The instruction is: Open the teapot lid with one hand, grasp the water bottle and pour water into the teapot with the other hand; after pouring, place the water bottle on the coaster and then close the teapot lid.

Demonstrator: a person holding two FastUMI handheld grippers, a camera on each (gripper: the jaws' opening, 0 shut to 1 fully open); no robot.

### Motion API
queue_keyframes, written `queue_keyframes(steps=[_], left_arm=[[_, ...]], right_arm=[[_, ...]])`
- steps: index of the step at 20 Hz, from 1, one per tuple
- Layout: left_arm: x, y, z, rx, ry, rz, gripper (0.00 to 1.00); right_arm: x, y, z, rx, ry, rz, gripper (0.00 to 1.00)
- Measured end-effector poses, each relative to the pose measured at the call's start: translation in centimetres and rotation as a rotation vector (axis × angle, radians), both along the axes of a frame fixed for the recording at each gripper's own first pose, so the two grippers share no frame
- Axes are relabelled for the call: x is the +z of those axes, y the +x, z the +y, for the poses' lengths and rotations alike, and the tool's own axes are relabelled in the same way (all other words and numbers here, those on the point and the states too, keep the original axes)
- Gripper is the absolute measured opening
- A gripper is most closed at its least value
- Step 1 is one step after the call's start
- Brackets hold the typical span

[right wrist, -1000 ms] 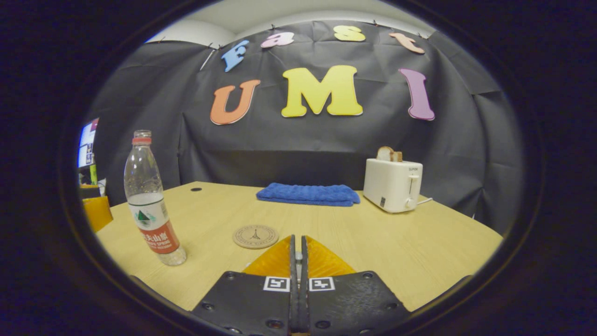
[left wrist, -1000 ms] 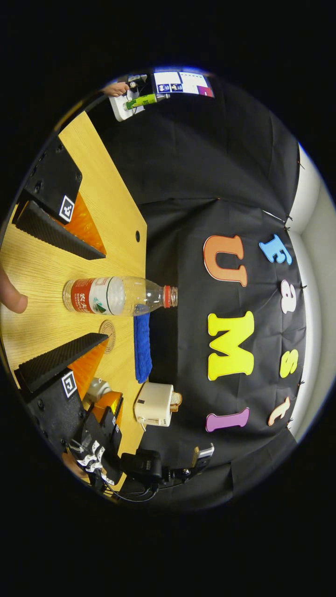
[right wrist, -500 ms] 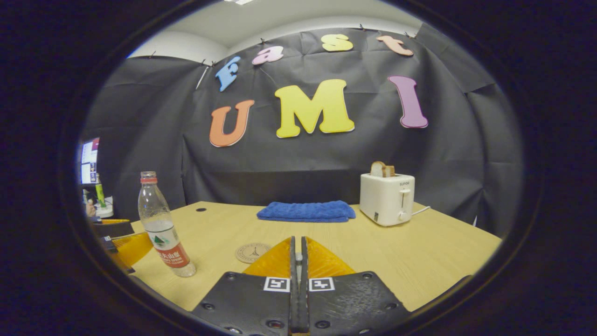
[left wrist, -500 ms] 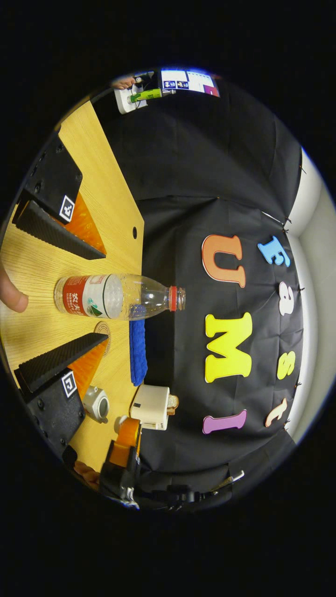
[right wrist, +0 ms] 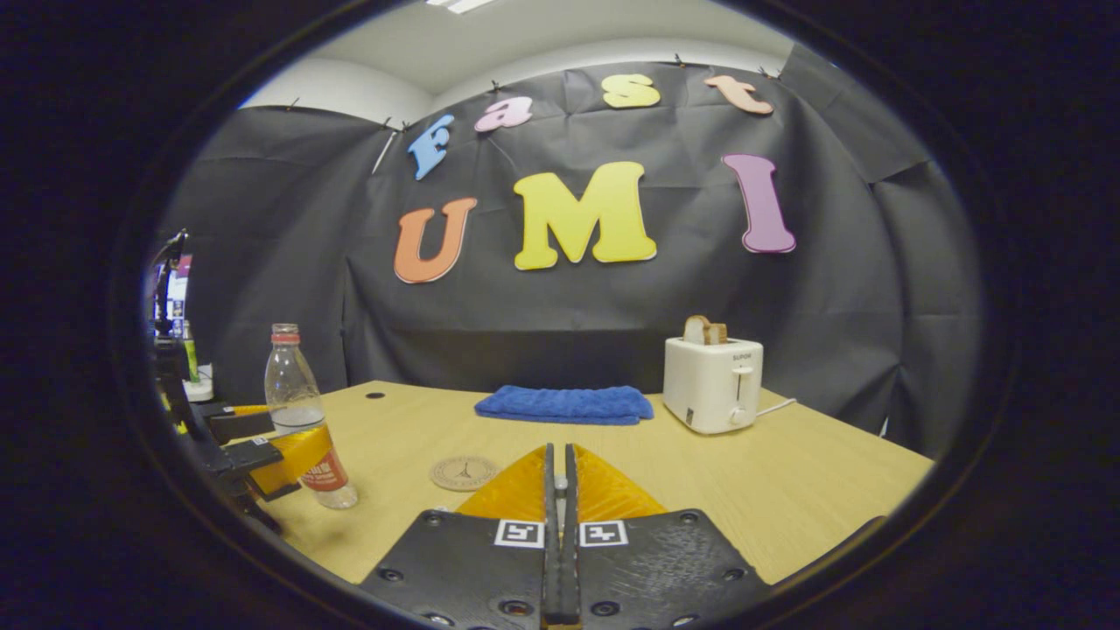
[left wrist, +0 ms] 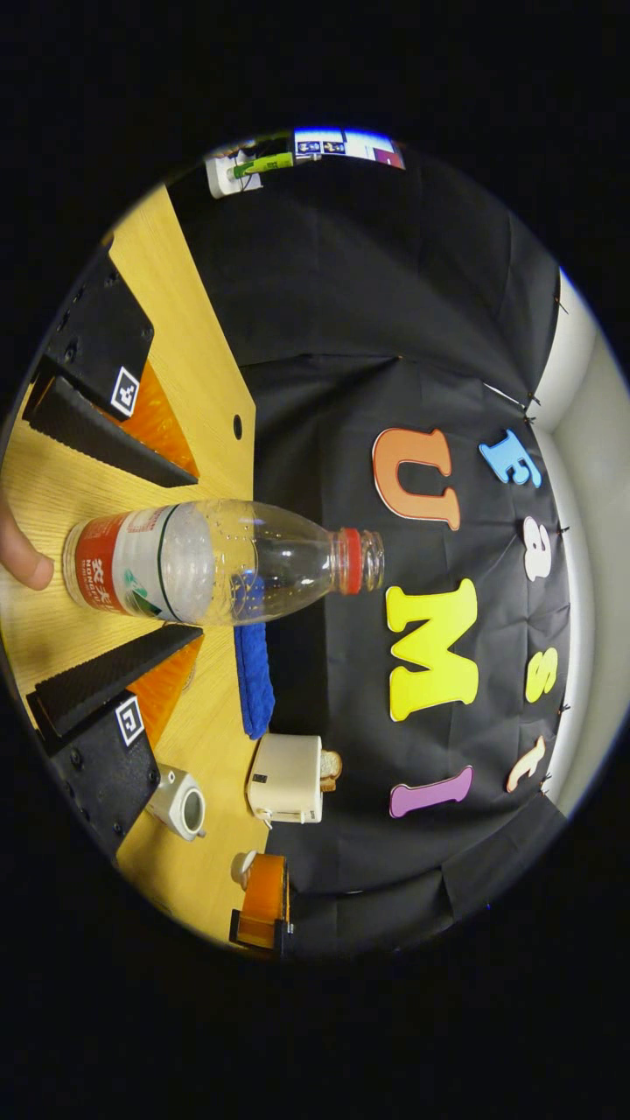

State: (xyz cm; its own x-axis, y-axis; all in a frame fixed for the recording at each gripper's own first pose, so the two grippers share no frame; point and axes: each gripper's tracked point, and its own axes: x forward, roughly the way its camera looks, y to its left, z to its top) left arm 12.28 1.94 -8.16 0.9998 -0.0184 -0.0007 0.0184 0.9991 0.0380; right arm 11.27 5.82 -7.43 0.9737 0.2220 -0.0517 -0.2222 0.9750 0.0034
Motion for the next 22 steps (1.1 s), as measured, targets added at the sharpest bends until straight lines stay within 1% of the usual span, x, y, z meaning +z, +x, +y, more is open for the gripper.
queue_keyframes(steps=[2, 3, 4, 5, 6, 8, 11, 16, 17, 20, 22], left_arm=[[-0.7, 0.3, 0.0, -0.008, 0.011, 0.023, 0.99], [-0.9, 0.1, -0.2, -0.020, 0.006, 0.038, 0.89], [-0.3, -0.1, -0.3, -0.025, 0.012, 0.023, 0.78], [-0.5, -0.2, -0.5, -0.026, 0.014, 0.035, 0.72], [-0.2, -0.5, -0.6, -0.023, 0.025, 0.035, 0.77], [0.5, -0.9, -0.3, 0.009, 0.081, 0.041, 0.76], [1.9, -1.5, -0.7, 0.036, 0.201, 0.043, 0.76], [3.6, -2.3, -2.2, 0.054, 0.423, 0.050, 0.76], [3.5, -2.4, -2.7, 0.048, 0.473, 0.058, 0.76], [3.7, -2.8, -3.5, 0.050, 0.647, 0.064, 0.76], [3.6, -2.7, -3.9, 0.055, 0.752, 0.081, 0.75]], right_arm=[[-0.4, 0.1, -0.6, -0.011, -0.010, 0.008, 0.00], [-0.4, 0.1, -0.8, -0.014, -0.014, 0.007, 0.00], [-0.4, 0.1, -1.0, -0.015, -0.015, 0.006, 0.00], [-0.4, 0.0, -1.3, -0.014, -0.015, 0.005, 0.00], [-0.5, -0.1, -1.5, -0.014, -0.013, 0.007, 0.00], [-0.5, -0.3, -2.0, -0.012, -0.007, 0.013, 0.00], [0.0, -0.9, -3.5, -0.030, -0.019, 0.001, 0.00], [0.5, -1.9, -6.0, -0.047, -0.025, -0.011, 0.00], [0.7, -2.0, -6.5, -0.053, -0.022, -0.011, 0.00], [1.2, -2.4, -6.9, -0.033, 0.006, -0.010, 0.00], [1.5, -2.5, -7.6, -0.042, 0.005, -0.019, 0.00]])
